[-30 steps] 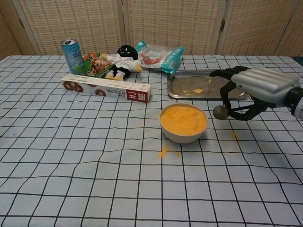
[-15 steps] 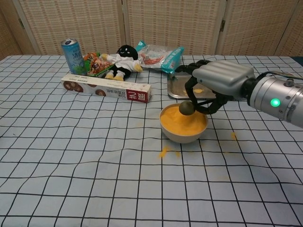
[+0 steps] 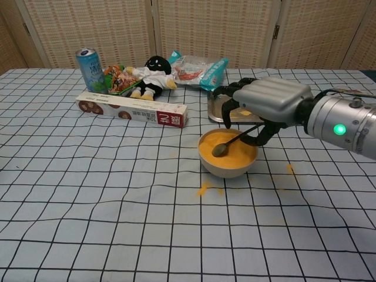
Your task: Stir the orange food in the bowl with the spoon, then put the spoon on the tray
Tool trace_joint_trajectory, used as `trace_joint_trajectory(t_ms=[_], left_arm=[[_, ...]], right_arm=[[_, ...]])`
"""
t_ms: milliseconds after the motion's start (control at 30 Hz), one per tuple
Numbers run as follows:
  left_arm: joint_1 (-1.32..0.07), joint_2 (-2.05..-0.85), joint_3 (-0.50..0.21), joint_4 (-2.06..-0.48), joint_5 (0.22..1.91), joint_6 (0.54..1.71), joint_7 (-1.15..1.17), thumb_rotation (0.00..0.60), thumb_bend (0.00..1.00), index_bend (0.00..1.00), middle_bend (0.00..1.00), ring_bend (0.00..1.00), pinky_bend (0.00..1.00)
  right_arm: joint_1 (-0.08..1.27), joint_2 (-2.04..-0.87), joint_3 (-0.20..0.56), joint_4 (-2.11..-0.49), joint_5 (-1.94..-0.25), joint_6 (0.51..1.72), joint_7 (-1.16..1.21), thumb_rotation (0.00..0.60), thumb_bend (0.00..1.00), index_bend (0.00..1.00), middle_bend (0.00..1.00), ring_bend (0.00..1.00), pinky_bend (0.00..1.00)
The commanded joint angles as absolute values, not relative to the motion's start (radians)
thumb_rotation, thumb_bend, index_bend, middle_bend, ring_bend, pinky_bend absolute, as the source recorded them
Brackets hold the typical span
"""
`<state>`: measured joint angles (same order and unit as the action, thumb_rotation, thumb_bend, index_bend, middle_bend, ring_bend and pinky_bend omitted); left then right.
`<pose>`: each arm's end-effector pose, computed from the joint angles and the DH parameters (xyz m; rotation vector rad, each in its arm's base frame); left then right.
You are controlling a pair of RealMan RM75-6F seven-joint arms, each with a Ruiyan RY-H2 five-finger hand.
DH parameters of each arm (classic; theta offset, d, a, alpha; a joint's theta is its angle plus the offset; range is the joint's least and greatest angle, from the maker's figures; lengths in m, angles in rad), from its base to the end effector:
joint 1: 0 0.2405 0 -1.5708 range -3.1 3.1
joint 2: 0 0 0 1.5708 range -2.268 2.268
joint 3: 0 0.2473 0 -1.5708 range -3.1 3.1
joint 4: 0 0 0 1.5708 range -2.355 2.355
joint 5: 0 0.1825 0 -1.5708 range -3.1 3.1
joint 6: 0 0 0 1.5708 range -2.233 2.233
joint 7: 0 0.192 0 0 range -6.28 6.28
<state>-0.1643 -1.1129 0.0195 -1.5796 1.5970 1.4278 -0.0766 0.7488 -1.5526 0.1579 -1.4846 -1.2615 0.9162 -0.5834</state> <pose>-0.2755 0.2341 0.1553 -1.5692 -0.9366 -0.9500 -0.1083 -0.3595 -0.0215 2.0728 -0.5592 0.8139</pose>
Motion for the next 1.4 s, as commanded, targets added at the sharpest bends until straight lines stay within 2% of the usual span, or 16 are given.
trace_joint_trajectory(t_ms=[33,200,467,933,1400], left_arm=[[-0.164,-1.115,0.019,-1.58,1.596,1.429,-0.072,0.6,0.47,0.0,0.0,0.0,0.11],[-0.166,-1.118,0.018,-1.58,1.592,1.421,-0.061,0.6,0.47,0.0,0.0,0.0,0.11],[-0.167,-1.126,0.017,-1.585,1.585,1.415,-0.037,0.6,0.47,0.0,0.0,0.0,0.11],[-0.176,-1.126,0.012,-1.583,1.561,1.387,-0.034,0.6,0.47,0.0,0.0,0.0,0.11],[-0.182,-1.128,0.008,-1.577,1.545,1.372,-0.035,0.6,0.47,0.0,0.0,0.0,0.11]], right_arm=[[0.727,-1.53,0.145,-1.494,-1.296,0.964,-0.555,0.6,0.32,0.42,0.0,0.0,0.0],[0.683,-1.544,0.112,-1.397,-1.387,1.063,-0.456,0.6,0.32,0.47,0.0,0.0,0.0],[0.646,-1.639,0.074,-1.158,-1.522,1.204,-0.29,0.6,0.32,0.47,0.0,0.0,0.0],[0.673,-1.776,0.09,-0.928,-1.532,1.181,-0.205,0.6,0.32,0.48,0.0,0.0,0.0],[0.69,-1.834,0.104,-0.832,-1.523,1.164,-0.179,0.6,0.32,0.5,0.0,0.0,0.0]])
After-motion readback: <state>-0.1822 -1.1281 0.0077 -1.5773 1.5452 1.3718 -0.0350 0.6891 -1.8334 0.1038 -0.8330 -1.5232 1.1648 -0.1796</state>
